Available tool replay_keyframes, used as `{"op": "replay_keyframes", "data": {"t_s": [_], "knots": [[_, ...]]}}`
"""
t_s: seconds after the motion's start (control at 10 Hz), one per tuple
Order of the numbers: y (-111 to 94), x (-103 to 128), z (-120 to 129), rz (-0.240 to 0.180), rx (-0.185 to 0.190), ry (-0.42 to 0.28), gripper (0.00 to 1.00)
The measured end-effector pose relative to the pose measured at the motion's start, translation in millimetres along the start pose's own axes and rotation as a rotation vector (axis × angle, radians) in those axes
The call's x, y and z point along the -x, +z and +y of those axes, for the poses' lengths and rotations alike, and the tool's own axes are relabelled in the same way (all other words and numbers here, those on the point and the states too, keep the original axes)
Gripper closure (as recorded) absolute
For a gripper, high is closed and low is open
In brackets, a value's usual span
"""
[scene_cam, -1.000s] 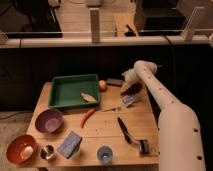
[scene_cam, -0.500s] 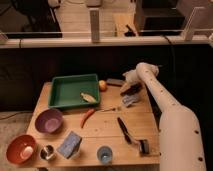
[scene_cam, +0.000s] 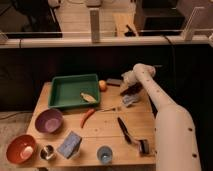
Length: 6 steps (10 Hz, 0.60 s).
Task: Place eraser in tray
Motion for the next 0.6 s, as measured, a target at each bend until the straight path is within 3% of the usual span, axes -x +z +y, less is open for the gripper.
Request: {"op": "replay_keyframes", "data": {"t_s": [0.2,0.6], "knots": [[6.8,1.7,0.0,0.039,0.006,-0.012,0.20],[13.9,0.5,-1.4,0.043,0.024,-0.007,0.20]]}}
